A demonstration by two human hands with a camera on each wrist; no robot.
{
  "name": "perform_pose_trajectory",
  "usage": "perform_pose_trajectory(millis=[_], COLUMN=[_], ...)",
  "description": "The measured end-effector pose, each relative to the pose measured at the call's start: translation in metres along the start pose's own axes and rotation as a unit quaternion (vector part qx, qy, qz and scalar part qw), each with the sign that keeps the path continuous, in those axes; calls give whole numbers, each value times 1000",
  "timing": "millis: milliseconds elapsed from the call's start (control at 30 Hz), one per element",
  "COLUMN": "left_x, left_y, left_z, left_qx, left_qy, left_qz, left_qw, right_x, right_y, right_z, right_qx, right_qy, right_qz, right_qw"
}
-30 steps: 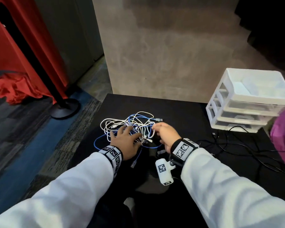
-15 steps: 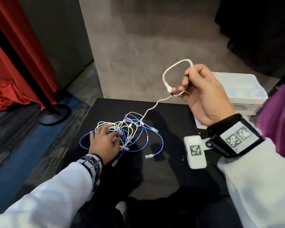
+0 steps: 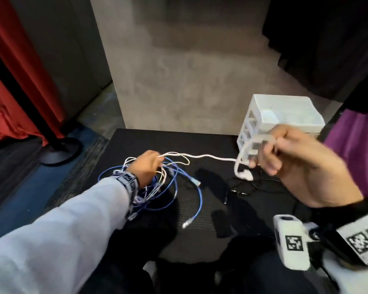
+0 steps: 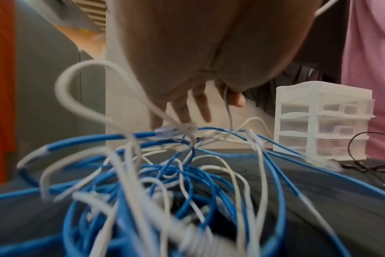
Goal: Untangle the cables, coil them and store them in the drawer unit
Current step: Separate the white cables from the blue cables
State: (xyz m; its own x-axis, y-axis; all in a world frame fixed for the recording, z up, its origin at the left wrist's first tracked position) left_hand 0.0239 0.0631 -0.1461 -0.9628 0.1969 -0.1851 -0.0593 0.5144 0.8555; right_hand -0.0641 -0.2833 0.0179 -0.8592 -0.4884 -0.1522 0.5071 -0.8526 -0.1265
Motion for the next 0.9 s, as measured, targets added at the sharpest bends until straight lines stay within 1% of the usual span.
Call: perform_pose_trajectory(millis=[33, 67, 100, 133, 167, 200, 233, 267, 333, 367, 400, 433, 467, 500, 533, 600, 633, 667, 733, 767, 800, 833, 900], left_x=[-2, -3, -7, -9, -13, -15, -17, -17, -16, -14, -13, -11, -10, -8, -5, -2, 0, 1, 6, 10, 15, 20, 21], left_y=[5, 13, 19, 26, 31, 34, 36, 38, 37, 34, 32, 28, 26, 24, 22, 17, 14, 9, 0, -4, -6, -8, -6], left_z=[5, 2, -2, -10, -19, -29, -38, -48, -66, -75, -83, -87, -89, -87, -84, -63, -48, -30, 12, 29, 43, 53, 54], left_qx=[9, 22, 38, 59, 80, 99, 98, 72, -5, -38, -55, -66, -74, -77, -73, -52, -41, -31, -14, 0, 20, 36, 40], left_qy=[11, 22, 29, 33, 36, 40, 32, 5, -73, -111, -146, -166, -174, -176, -173, -140, -107, -68, 14, 46, 67, 84, 101], left_qz=[-25, -61, -103, -136, -155, -157, -151, -140, -102, -80, -59, -39, -21, -9, -3, -16, -24, -24, -9, -2, 0, -1, -15], left_qw=[1000, 998, 994, 988, 984, 982, 983, 988, 992, 990, 986, 983, 982, 981, 982, 989, 993, 997, 1000, 999, 998, 996, 994], right_x=[4, 5, 5, 3, -2, -8, -15, -24, -47, -60, -72, -84, -95, -103, -109, -115, -115, -113, -104, -98, -90, -83, -75], right_y=[10, 17, 20, 22, 23, 21, 15, 6, -16, -27, -37, -45, -50, -51, -52, -48, -47, -47, -42, -39, -36, -33, -28], right_z=[-10, -25, -43, -63, -82, -98, -109, -116, -118, -116, -113, -113, -113, -113, -111, -100, -88, -72, -28, -4, 18, 32, 37], right_qx=[73, 163, 259, 344, 404, 433, 436, 428, 403, 400, 407, 423, 449, 482, 507, 530, 529, 503, 381, 323, 289, 276, 276], right_qy=[-30, -59, -85, -105, -121, -132, -136, -129, -81, -58, -45, -38, -40, -51, -63, -64, -41, -1, 87, 128, 153, 164, 149], right_qz=[4, 12, 22, 25, 14, -14, -45, -73, -115, -123, -116, -100, -83, -75, -77, -92, -106, -131, -205, -235, -245, -238, -214], right_qw=[997, 985, 962, 933, 907, 891, 889, 892, 904, 906, 905, 900, 889, 871, 856, 841, 841, 855, 897, 908, 913, 917, 925])
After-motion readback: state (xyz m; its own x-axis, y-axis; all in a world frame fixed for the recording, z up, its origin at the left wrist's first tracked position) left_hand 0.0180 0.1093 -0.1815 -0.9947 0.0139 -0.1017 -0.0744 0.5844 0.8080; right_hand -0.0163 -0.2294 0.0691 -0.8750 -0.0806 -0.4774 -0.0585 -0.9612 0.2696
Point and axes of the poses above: each hand's wrist, its own x-axis away from the middle knuckle, its own y-axis out of the back of the hand, z = x × y, the point moved 2 cm from there along -x, towards the middle knuckle, and after that the axes turned 9 degrees about -y, right-handed, at the moved point
